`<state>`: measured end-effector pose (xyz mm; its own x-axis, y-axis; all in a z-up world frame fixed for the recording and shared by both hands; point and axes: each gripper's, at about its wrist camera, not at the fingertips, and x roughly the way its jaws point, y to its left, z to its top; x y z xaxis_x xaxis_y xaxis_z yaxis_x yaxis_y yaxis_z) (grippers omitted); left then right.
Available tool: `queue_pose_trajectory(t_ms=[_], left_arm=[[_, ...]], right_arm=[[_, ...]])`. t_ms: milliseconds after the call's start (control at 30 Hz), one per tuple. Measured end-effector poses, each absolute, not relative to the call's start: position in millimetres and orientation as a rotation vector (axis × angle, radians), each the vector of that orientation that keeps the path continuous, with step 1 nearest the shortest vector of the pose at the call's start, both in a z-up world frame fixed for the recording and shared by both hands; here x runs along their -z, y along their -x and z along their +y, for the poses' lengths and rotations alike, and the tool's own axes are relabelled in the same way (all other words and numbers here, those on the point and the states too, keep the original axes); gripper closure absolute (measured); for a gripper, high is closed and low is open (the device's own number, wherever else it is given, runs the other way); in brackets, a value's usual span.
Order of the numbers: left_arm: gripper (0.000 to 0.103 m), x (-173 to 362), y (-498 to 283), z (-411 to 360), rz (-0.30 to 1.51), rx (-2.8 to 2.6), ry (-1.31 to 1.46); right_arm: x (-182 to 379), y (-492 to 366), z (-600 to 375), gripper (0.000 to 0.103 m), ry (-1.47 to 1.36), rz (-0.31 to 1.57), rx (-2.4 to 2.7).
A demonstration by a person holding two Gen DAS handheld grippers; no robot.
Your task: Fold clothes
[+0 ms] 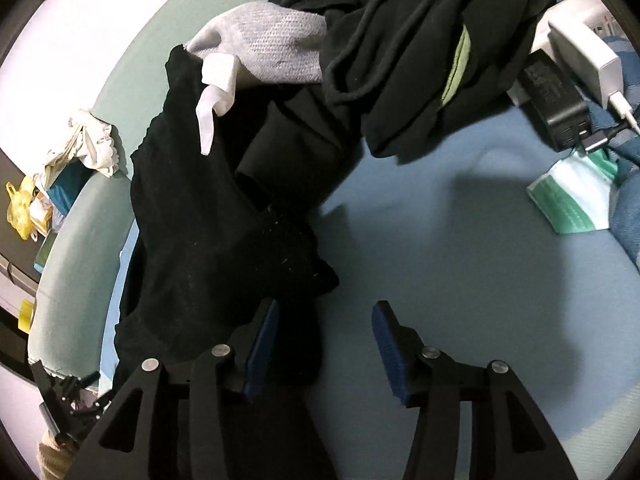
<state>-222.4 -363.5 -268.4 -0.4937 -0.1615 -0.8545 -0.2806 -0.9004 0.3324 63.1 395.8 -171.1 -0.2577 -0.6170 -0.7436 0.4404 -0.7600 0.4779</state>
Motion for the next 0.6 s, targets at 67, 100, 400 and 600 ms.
queue_pose_trajectory(t_ms=[67, 100, 400, 600], left_arm=[[0.05, 274, 227, -366, 0.689, -2.581, 1.534], [0.05, 273, 228, -366, 0.687, -2.591, 1.523], [0.055, 272, 213, -378, 0.773, -2.517, 1.482], [0.054, 282, 208, -377, 0.9, -2.396, 1.516]], right_arm=[[172, -63, 394, 0.048, -1.33, -0.223, 2.05], [173, -63, 392, 0.048, -1.332, -0.219, 2.046], [176, -65, 396, 0.044, -1.347, -0.234, 2.034], [180, -66, 402, 0.043, -1.366, -0.28, 2.029]])
